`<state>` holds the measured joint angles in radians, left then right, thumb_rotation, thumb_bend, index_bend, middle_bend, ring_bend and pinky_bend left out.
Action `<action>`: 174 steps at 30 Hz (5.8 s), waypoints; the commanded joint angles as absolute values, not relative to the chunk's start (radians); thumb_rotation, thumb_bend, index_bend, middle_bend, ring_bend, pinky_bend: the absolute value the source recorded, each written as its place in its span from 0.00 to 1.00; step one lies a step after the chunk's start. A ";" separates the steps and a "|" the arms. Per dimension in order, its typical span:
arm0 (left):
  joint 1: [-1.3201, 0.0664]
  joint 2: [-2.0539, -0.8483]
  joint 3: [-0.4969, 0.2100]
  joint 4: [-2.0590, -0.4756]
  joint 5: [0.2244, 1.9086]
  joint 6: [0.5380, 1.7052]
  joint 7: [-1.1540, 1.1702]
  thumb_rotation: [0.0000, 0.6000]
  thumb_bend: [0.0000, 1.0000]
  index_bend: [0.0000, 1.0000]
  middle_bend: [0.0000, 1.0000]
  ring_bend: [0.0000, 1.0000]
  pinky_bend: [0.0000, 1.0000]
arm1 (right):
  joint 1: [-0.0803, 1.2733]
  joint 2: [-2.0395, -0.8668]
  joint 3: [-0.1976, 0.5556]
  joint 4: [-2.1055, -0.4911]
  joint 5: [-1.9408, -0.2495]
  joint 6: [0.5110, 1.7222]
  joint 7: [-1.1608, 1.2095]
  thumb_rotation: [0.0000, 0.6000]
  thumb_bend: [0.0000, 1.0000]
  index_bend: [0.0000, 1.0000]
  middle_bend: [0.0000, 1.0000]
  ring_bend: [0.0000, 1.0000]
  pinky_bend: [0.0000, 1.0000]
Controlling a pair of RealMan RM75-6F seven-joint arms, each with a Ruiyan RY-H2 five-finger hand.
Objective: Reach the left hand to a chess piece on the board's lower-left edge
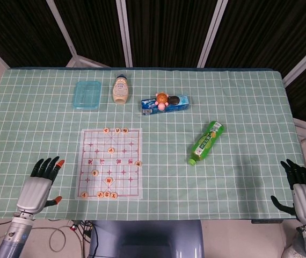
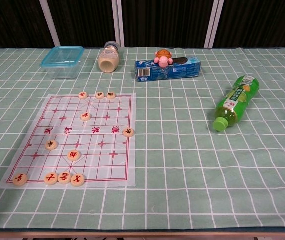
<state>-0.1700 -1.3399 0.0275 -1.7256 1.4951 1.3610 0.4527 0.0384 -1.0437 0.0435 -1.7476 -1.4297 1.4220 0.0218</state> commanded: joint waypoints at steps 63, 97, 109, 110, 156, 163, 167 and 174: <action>-0.306 -1.514 0.027 -1.763 1.162 1.172 0.774 1.00 0.27 0.46 1.00 1.00 1.00 | 0.038 -1.039 0.046 -1.755 -1.423 1.418 0.040 1.00 0.30 0.00 0.00 0.00 0.00; -0.339 -1.521 0.025 -1.774 1.175 1.200 0.754 1.00 0.32 0.52 1.00 1.00 1.00 | 0.037 -1.040 0.046 -1.756 -1.429 1.424 0.043 1.00 0.30 0.00 0.00 0.00 0.00; -0.355 -1.506 -0.001 -1.773 1.147 1.204 0.749 1.00 0.32 0.52 1.00 1.00 1.00 | 0.036 -1.039 0.045 -1.757 -1.429 1.423 0.042 1.00 0.30 0.00 0.00 0.00 0.00; -0.356 -1.505 -0.003 -1.772 1.144 1.204 0.748 1.00 0.32 0.52 1.00 1.00 1.00 | 0.037 -1.039 0.045 -1.757 -1.429 1.422 0.042 1.00 0.30 0.00 0.00 0.00 0.00; -0.420 -1.549 -0.031 -1.634 1.050 1.186 0.724 1.00 0.32 0.51 1.00 0.99 1.00 | 0.036 -1.040 0.046 -1.755 -1.427 1.425 0.037 1.00 0.30 0.00 0.00 0.00 0.00; -0.422 -1.549 -0.026 -1.634 1.043 1.190 0.729 1.00 0.32 0.49 1.00 0.99 1.00 | 0.036 -1.041 0.047 -1.754 -1.427 1.426 0.038 1.00 0.30 0.00 0.00 0.00 0.00; -0.422 -1.547 -0.025 -1.634 1.039 1.192 0.734 1.00 0.31 0.47 1.00 0.99 1.00 | 0.035 -1.041 0.047 -1.755 -1.427 1.426 0.038 1.00 0.30 0.00 0.00 0.00 0.00; -0.424 -1.543 -0.023 -1.635 1.037 1.194 0.733 1.00 0.30 0.43 1.00 0.99 1.00 | 0.034 -1.042 0.046 -1.752 -1.433 1.430 0.044 1.00 0.30 0.00 0.00 0.00 0.00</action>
<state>-0.4242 -1.5432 -0.0235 -1.6349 1.0368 1.1939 0.7334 0.0345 -1.0421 0.0467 -1.7524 -1.4335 1.4304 0.0443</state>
